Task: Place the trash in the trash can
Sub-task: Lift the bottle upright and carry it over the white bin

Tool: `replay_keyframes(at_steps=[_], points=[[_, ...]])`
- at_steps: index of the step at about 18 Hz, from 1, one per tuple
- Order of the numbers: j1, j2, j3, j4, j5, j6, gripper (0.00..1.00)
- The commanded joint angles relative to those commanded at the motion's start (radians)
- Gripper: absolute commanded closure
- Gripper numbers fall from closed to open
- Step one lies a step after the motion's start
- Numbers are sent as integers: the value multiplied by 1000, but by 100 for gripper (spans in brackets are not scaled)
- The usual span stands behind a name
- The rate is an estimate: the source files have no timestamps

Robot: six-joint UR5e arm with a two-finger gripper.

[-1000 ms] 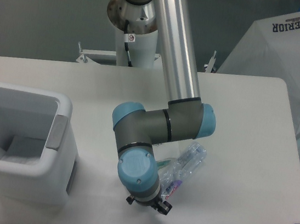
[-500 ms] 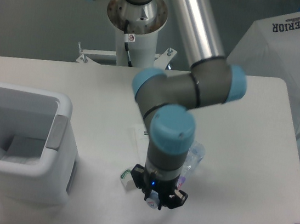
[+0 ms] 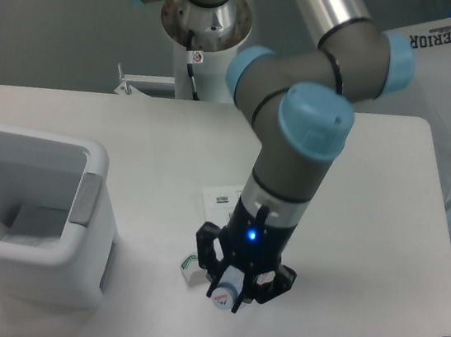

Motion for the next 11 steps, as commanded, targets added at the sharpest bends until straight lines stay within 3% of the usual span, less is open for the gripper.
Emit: replay_keyframes(at_steps=[4,8,11], points=[[-2,52,3,2,-161,-109,86],[-6,58,8,9,-373,-150,87],[-14,80,8,9,-464,-163,87]])
